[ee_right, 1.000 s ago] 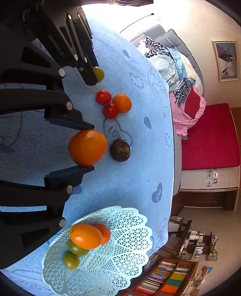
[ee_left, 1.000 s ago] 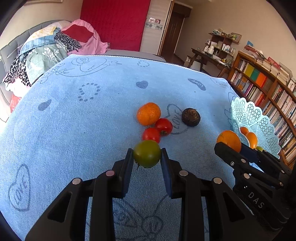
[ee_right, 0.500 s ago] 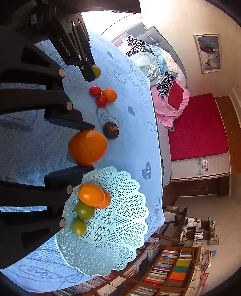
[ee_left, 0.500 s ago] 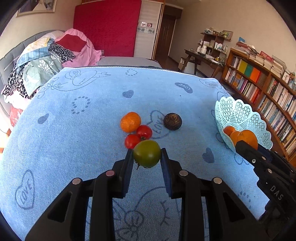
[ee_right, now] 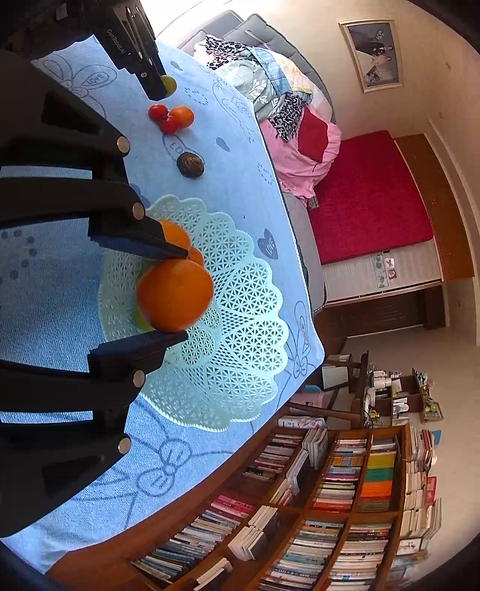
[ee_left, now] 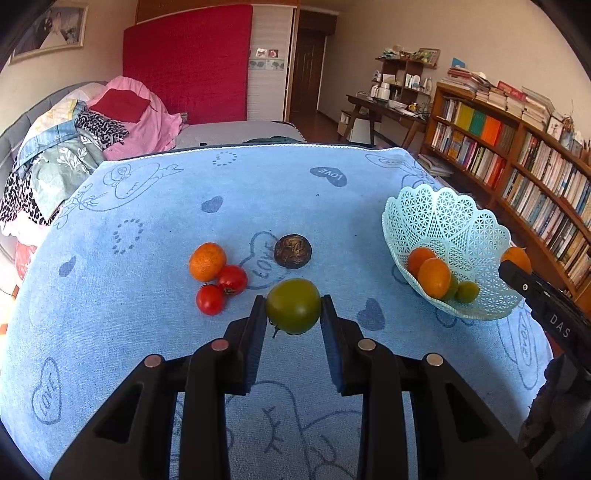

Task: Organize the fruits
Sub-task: 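Carry the mandarin orange over the basket and open the right tool, then lower the green tomato into the basket and open the left tool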

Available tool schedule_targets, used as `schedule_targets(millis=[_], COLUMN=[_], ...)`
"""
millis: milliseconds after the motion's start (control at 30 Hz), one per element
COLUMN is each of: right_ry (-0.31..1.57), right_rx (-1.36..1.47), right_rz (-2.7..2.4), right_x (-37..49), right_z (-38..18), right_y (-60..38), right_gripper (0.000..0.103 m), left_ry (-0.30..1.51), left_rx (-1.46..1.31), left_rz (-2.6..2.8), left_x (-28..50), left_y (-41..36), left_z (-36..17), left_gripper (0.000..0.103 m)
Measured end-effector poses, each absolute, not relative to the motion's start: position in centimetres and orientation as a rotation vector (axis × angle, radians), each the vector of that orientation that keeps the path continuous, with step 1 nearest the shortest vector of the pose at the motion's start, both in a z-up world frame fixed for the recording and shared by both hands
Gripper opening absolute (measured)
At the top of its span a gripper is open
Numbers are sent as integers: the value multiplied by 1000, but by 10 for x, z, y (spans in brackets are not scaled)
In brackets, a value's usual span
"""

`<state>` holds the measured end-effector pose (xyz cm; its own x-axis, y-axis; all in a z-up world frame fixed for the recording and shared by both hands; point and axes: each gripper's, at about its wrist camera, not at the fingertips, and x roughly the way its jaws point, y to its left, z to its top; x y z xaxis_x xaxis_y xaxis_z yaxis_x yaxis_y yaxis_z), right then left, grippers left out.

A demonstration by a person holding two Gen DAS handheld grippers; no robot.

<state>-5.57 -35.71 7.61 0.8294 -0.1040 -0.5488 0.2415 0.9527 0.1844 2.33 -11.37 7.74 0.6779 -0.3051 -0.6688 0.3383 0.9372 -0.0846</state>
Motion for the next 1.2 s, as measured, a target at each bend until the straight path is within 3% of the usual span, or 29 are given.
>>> schedule_targets(millis=[467, 500, 567, 1200], right_ry=[550, 543, 526, 467], right_rx=[297, 297, 296, 378], right_rz=[-231, -229, -240, -288], right_x=[-58, -58, -59, -73], right_z=[66, 66, 69, 77], right_y=[-399, -399, -402, -436], right_gripper=[41, 42, 54, 54], left_ry=[737, 737, 732, 741], left_rx=[107, 111, 121, 204], left_rz=[-409, -413, -422, -603], left_x=[27, 28, 28, 33], left_y=[-163, -167, -175, -264], left_z=[85, 86, 87, 84], left_gripper=[30, 30, 30, 30])
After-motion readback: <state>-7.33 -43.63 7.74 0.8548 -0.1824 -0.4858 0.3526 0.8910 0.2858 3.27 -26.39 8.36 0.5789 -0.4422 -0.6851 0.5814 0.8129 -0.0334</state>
